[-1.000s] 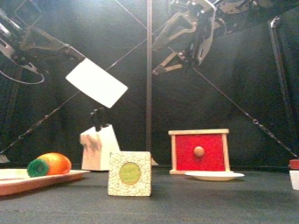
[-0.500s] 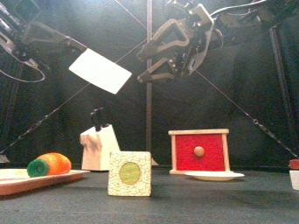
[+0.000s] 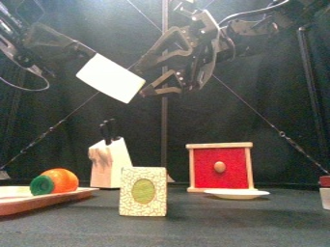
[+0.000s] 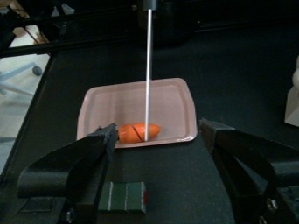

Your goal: Grab cleaver with both hands

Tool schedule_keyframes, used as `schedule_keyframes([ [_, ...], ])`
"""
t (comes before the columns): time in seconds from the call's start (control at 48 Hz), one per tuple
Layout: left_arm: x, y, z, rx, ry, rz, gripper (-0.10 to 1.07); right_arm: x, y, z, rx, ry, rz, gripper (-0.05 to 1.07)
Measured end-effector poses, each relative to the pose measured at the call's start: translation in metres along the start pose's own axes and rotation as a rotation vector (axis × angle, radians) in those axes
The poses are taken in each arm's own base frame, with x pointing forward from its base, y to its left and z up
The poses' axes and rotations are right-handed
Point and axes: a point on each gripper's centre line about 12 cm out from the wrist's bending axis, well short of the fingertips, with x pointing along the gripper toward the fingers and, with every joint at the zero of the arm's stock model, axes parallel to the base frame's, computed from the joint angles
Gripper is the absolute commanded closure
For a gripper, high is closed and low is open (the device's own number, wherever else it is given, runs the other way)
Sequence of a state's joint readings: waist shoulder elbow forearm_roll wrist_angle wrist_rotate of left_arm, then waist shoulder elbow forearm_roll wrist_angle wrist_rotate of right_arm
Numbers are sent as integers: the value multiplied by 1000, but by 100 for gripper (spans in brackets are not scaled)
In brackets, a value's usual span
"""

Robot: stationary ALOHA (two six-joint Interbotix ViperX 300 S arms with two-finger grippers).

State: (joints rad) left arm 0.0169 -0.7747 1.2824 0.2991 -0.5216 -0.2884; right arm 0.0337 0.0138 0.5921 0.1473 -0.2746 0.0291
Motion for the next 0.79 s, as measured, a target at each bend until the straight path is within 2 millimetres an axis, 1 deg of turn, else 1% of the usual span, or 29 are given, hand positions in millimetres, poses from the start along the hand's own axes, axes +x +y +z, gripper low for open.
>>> schedule_keyframes([
  [0.188, 0, 1, 0, -11, -3, 8, 43, 6, -2, -1, 62, 2, -18, -1],
  [0.438, 0, 1, 1, -12, -3, 8, 43, 12, -3, -6, 61, 16, -21, -1],
  [0.708, 0, 1, 0, -14, -3, 9, 43, 18, -2, -7, 62, 18, -20, 0],
  [0.792, 0, 1, 0, -12, -3, 9, 43, 20, -2, -7, 60, 18, -20, 1],
])
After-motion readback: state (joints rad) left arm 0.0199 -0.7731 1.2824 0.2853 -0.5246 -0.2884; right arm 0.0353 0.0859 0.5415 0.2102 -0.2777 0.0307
